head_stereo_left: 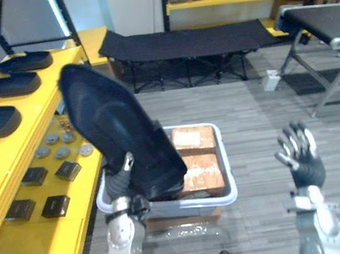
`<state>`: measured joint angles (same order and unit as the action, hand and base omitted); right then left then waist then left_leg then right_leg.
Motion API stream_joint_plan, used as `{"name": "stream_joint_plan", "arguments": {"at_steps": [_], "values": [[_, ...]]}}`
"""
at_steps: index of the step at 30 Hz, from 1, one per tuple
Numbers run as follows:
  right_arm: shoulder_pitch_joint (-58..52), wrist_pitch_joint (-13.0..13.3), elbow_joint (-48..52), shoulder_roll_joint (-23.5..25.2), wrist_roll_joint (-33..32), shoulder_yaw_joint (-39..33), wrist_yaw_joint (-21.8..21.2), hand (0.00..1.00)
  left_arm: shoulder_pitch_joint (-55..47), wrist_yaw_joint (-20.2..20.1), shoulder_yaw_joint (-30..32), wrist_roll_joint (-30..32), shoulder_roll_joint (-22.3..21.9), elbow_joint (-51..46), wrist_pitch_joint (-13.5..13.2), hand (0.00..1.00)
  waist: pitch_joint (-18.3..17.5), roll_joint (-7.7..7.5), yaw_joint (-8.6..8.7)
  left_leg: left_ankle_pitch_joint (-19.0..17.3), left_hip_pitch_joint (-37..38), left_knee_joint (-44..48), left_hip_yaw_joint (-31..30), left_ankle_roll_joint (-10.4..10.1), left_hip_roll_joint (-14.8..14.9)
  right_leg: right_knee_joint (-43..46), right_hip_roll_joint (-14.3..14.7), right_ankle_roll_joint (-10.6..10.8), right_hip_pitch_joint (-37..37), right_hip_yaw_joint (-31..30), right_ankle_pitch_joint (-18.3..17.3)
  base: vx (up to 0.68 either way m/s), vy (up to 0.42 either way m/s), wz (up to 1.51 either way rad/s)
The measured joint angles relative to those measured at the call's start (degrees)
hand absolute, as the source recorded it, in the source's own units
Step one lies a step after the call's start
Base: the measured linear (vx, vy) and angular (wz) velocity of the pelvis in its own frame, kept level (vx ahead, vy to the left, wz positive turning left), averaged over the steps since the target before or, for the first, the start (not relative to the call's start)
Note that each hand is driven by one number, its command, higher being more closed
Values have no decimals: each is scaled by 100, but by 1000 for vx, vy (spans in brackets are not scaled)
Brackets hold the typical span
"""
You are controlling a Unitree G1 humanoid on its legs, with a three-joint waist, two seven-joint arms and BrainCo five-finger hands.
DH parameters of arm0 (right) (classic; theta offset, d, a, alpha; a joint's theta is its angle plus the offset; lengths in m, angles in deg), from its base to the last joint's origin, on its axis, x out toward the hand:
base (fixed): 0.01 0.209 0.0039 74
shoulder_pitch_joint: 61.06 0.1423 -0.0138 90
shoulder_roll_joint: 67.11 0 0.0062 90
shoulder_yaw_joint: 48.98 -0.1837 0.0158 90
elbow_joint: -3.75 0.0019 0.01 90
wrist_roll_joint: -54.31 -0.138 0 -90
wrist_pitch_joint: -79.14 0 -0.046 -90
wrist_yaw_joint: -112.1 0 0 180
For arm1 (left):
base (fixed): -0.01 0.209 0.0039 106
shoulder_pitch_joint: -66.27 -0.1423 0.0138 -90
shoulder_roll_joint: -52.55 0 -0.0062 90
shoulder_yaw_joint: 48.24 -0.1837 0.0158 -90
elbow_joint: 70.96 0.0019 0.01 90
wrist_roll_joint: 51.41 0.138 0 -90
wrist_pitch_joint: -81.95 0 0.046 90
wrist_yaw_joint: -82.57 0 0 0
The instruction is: Walk over and take plastic housings, then place them on the shelf
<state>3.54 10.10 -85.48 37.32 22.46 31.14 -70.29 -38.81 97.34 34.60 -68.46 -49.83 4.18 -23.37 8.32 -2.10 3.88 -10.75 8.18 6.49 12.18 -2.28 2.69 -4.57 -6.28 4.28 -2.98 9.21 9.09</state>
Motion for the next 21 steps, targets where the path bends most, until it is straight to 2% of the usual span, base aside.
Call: {"name": "stream_joint_plan", "arguments": {"at_steps": [5,8,11,14,17,20,21], "values": [[-733,190,-58,158,-2,-128,-149,0,-440,-40,443,-54,-77,-174,-843,100,-23,121,19,-104,89,9,182,5,23,0,36,-2,-2,-150,-29,-24,13,-19],[-681,320,-58,142,2,-131,-126,0,-514,-5,509,-28,-55,-369,-1088,100,-31,141,14,-111,91,6,211,8,19,0,33,-26,7,-166,-64,-49,-3,-3],[-572,360,-58,95,62,-168,-121,0,-524,131,684,114,-51,-459,-1095,100,-36,198,1,-110,90,6,208,8,19,0,36,-26,9,-165,-66,-24,-3,0],[-296,360,-58,-85,126,-271,-143,0,-531,704,1069,543,-20,-459,-1074,100,-18,302,-5,-109,75,7,139,10,5,0,20,-17,1,-131,-82,-26,0,6],[-86,328,-58,-211,25,-298,-370,0,-559,1183,1287,946,13,-498,-1010,100,-16,317,-32,-102,-6,20,-58,18,-23,1,-55,15,-32,57,-120,-8,13,35],[324,220,-58,-348,-120,-166,-626,0,-721,1493,1614,1175,-37,-711,-861,100,8,314,-204,-39,-138,12,-504,56,-111,3,-172,79,-141,508,-166,4,-5,77],[522,138,-60,-405,-120,14,-684,0,-838,1598,1848,1272,-111,-857,-782,100,26,314,-314,1,-177,1,-706,72,-151,3,-222,108,-225,701,-195,35,-3,93]]}}
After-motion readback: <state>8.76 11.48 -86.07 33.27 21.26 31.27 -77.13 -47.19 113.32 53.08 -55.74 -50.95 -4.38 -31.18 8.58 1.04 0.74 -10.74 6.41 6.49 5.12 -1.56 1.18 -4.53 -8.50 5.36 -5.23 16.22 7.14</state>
